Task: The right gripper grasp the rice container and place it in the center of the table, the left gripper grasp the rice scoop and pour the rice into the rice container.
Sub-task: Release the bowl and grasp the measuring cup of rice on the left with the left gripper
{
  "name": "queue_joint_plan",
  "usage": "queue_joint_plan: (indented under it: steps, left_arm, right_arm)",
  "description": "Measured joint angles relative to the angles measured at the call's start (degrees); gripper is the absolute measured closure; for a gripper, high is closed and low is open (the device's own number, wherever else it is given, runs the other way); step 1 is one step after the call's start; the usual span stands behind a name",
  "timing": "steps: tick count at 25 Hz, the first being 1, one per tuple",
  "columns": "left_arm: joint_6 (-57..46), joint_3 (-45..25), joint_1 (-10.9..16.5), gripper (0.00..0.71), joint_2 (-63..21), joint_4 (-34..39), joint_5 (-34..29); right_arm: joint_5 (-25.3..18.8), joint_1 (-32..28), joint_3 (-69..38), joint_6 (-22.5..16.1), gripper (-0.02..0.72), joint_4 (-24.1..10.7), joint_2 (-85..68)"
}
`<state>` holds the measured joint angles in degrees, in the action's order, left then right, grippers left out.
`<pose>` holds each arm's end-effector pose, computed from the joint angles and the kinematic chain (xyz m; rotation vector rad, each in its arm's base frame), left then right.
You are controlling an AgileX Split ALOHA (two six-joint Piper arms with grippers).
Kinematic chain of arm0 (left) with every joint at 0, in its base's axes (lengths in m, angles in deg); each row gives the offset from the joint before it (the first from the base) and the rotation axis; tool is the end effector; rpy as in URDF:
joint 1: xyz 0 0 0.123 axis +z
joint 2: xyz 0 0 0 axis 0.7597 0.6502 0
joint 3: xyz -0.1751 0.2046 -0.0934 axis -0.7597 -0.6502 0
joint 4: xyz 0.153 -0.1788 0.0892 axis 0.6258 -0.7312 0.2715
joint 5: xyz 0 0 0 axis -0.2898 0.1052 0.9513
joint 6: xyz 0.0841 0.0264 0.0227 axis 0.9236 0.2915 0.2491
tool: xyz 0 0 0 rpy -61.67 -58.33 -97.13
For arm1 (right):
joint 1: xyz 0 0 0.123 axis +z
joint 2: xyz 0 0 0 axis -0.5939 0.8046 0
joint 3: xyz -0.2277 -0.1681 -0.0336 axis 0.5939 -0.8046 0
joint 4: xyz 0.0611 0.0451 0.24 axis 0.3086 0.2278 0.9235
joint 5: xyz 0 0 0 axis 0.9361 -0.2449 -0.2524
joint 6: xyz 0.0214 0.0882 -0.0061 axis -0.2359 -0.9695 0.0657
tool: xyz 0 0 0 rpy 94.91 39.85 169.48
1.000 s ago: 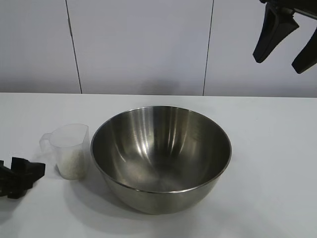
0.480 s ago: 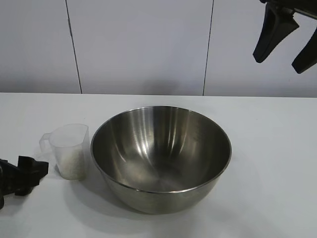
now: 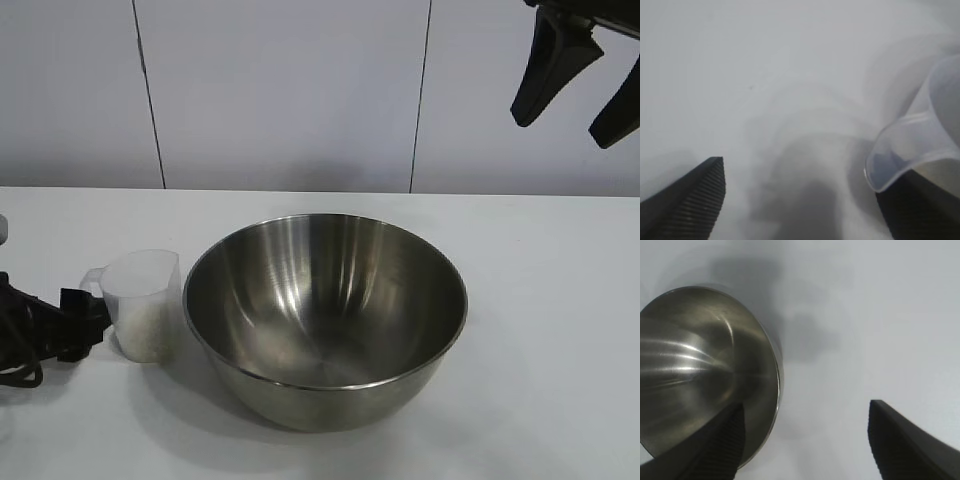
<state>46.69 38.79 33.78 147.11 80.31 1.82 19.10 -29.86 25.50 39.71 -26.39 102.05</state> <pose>0.2580 -0.0709 0.0557 0.1905 2.0282 -0.2046 0.3095 0.0553 0.3078 -0.1304 2.7152 0.3469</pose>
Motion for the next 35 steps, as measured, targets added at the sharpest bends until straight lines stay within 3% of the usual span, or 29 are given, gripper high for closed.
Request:
queue_joint_plan:
  steps: [4,18,24,25,27,29,35]
  left_arm:
    - [0.0,0.9,0.0,0.135,0.0,-0.2,0.0]
    - [0.0,0.9,0.0,0.404,-0.4,-0.2,0.0]
    - [0.0,0.9,0.0,0.442,-2.4,-0.1,-0.1]
    - [0.0,0.9,0.0,0.471,-2.6,0.4,-0.1]
    - [0.0,0.9,0.0,0.604,-2.9,2.3,-0.2]
    - [0.0,0.9,0.0,0.665,-3.4,3.7,-0.2]
    - [-0.2,0.8,0.0,0.700,-4.4,4.2,-0.3]
  right_arm:
    - [0.0,0.0,0.0,0.0,0.220,0.0,0.0]
    - [0.2,0.0,0.0,0.0,0.220,0.0,0.0]
    - [0.2,0.0,0.0,0.0,0.220,0.0,0.0]
    - [0.2,0.0,0.0,0.0,0.220,0.0,0.0]
    - [0.2,0.0,0.0,0.0,0.220,0.0,0.0]
    - [0.2,0.0,0.0,0.0,0.220,0.0,0.0]
    - [0.2,0.0,0.0,0.0,0.220,0.0,0.0]
